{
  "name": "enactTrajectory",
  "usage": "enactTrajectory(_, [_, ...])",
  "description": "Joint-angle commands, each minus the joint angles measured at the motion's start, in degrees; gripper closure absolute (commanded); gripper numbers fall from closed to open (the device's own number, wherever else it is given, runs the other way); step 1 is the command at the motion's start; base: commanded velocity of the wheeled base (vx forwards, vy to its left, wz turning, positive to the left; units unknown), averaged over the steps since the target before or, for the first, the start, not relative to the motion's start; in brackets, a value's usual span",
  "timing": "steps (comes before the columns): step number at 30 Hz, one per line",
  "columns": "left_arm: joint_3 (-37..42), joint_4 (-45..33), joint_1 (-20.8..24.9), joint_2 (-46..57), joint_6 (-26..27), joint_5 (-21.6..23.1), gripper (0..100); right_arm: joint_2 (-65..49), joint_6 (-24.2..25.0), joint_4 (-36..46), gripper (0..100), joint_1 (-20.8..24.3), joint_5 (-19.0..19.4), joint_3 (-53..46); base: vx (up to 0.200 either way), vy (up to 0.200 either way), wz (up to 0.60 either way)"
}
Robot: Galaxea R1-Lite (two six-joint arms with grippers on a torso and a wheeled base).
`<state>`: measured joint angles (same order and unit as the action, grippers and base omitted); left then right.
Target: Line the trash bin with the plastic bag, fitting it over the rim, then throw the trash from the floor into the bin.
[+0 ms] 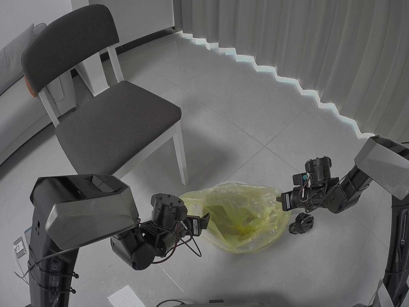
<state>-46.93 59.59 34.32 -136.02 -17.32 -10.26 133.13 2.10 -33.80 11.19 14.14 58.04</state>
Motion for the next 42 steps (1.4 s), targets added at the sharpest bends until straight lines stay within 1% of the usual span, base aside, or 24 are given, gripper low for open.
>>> enactTrajectory(1, [-4.6, -0.3, -1.7, -5.0, 1.7, 0.2, 0, 4.2, -0.1, 0.1, 100, 0.1, 0.0, 3.3, 0.0, 0.0, 0.0])
enactTrajectory(5, [-8.7, -2.5, -2.5, -7.3, 2.6, 0.6, 0, 7.3, 0.0, 0.4, 100, 0.1, 0.0, 6.2, 0.0, 0.0, 0.0])
enactTrajectory(7, [-9.1, -3.5, -2.5, -7.5, 2.6, 0.6, 0, 7.9, 0.0, 0.5, 100, 0.1, 0.0, 6.6, 0.0, 0.0, 0.0])
enactTrajectory(11, [-6.4, -3.3, -2.1, -7.1, 2.3, 0.7, 0, 8.8, 0.1, 0.5, 100, 0.4, 0.0, 4.9, 0.0, 0.0, 0.0])
enactTrajectory(14, [-3.2, -1.1, -2.0, -6.1, 2.3, 0.7, 0, 8.3, -0.5, -0.2, 100, 0.4, 0.0, 1.4, 0.0, 0.0, 0.0])
enactTrajectory(16, [-2.4, -0.2, -2.1, -6.3, 2.4, 0.7, 0, 8.3, -1.0, -0.4, 100, 0.3, 0.0, 0.4, 0.0, 0.0, 0.0])
enactTrajectory(19, [-3.6, 0.3, -2.2, -7.0, 2.6, 0.8, 0, 8.5, -1.4, -2.3, 100, 0.3, 0.0, -0.6, 0.0, 0.0, 0.0])
enactTrajectory(21, [-6.3, -0.5, -2.3, -7.6, 2.6, 0.7, 0, 8.8, -1.0, -3.5, 100, 0.3, 0.0, 0.2, 0.0, 0.0, 0.0])
enactTrajectory(23, [-9.1, -1.5, -2.5, -8.3, 2.6, 0.7, 0, 8.9, -0.8, -3.1, 100, 0.3, 0.1, 3.0, 0.0, 0.0, 0.0])
enactTrajectory(26, [-11.2, -3.2, -2.6, -8.7, 2.6, 0.7, 0, 9.2, -0.6, -2.5, 100, 0.3, 0.0, 5.2, 0.0, 0.0, 0.0])
enactTrajectory(27, [-15.4, -6.5, -2.9, -9.3, 2.4, 0.5, 0, 9.6, -0.2, 0.5, 100, 0.3, 0.0, 10.3, 0.0, 0.0, 0.0])
enactTrajectory(29, [-17.1, -7.0, -3.3, -9.3, 2.2, 0.3, 0, 9.4, 0.2, 2.6, 100, 0.3, 0.0, 12.6, 0.0, 0.0, 0.0])
enactTrajectory(33, [-18.0, -7.1, -4.0, -9.0, 2.2, 0.3, 0, 9.1, 0.5, 5.7, 100, 0.1, -0.3, 15.7, 0.0, 0.0, 0.0])
enactTrajectory(37, [-18.2, -6.9, -4.6, -8.6, 2.1, 0.2, 0, 8.7, 0.5, 5.8, 100, -0.3, -1.0, 16.8, 0.0, 0.0, 0.0])
enactTrajectory(42, [-18.2, -6.3, -5.2, -8.0, 2.1, 0.2, 0, 8.5, 0.5, 5.7, 100, -0.5, -1.0, 16.2, 0.0, 0.0, 0.0])
